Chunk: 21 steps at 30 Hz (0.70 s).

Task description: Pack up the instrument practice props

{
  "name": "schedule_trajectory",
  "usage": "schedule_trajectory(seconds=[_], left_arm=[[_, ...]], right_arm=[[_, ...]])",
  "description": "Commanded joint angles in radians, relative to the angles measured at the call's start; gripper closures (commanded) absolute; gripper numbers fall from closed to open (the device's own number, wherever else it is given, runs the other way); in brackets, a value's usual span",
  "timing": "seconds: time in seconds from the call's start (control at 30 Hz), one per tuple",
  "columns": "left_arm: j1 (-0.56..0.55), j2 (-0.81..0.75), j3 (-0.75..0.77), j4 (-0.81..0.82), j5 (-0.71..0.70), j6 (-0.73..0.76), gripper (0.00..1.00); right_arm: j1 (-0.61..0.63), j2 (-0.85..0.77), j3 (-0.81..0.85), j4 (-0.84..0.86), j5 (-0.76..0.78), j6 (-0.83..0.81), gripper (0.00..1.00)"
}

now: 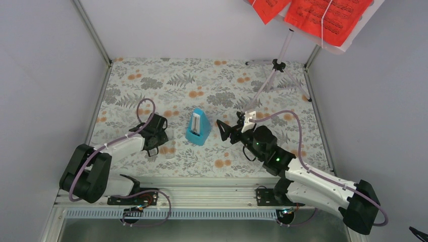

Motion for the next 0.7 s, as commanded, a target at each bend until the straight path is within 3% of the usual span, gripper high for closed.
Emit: schedule_trajectory(seconds=[0.0,0.23,0.37,0.47,0.67], left_arm=[[0.03,-0.054,0.014,-0.026,0.119,-0.037,0.98],[0.054,-0.161,0.075,-0.148,0.348,-0.101,0.98],[0.073,-0.207,0.126,-0.247,0.453,-0.1,0.98],[0.095,-0.251,0.121,-0.288,0.585,-0.138,0.98],[0.14,-0.35,0.093,-0.376,0.767,-0.217,0.98]], right_arm=[[-0.009,-0.03,0.02,-0.023,-0.015,-0.033,0.0],[-0.007,0.006,0.172,-0.094,-0.242,0.001,0.0],[0.01,0.063,0.193,-0.058,-0.5,-0.054,0.0],[0.073,0.068,0.156,-0.003,-0.488,-0.136,0.0],[0.239,0.045,0.031,0.197,-0.316,-0.365,0.0]])
